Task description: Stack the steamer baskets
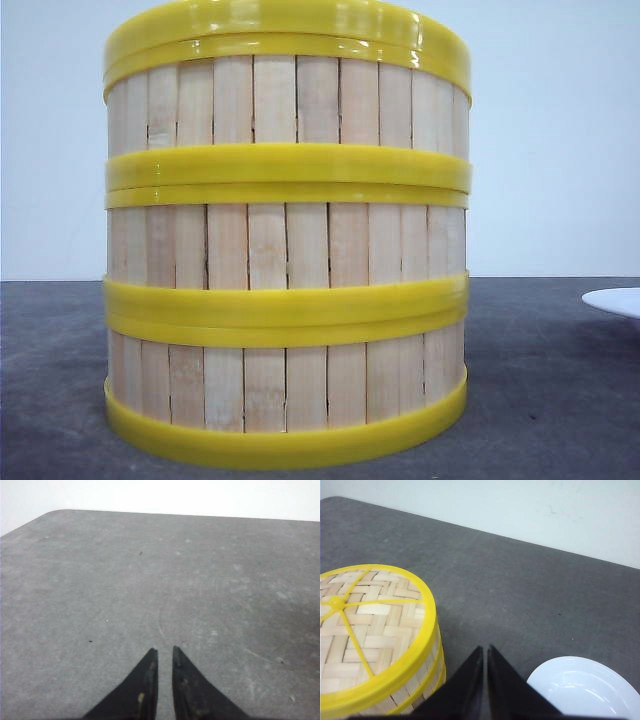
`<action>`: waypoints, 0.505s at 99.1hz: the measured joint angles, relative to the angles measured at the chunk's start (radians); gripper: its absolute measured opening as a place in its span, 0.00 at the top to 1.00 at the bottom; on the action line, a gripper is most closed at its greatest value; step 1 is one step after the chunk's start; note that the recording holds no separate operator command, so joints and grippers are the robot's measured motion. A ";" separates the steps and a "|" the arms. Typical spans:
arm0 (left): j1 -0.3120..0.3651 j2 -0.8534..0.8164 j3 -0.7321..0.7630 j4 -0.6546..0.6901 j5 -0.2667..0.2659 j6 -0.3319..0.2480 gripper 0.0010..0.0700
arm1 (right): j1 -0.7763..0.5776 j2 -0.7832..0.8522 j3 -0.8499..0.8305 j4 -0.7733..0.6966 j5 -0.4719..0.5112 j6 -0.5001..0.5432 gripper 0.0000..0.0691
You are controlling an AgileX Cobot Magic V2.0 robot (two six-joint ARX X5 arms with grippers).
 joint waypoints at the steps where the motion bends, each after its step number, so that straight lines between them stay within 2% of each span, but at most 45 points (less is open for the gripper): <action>1: 0.000 0.000 0.000 0.000 0.000 0.000 0.98 | 0.000 0.000 0.000 0.000 0.000 0.000 0.99; 32: 0.000 0.000 0.000 0.000 0.000 0.000 0.98 | 0.000 0.000 0.000 0.015 0.011 -0.011 0.99; 50: 0.000 0.000 0.000 0.000 0.000 0.000 0.98 | -0.097 0.000 0.000 0.151 0.072 -0.114 0.99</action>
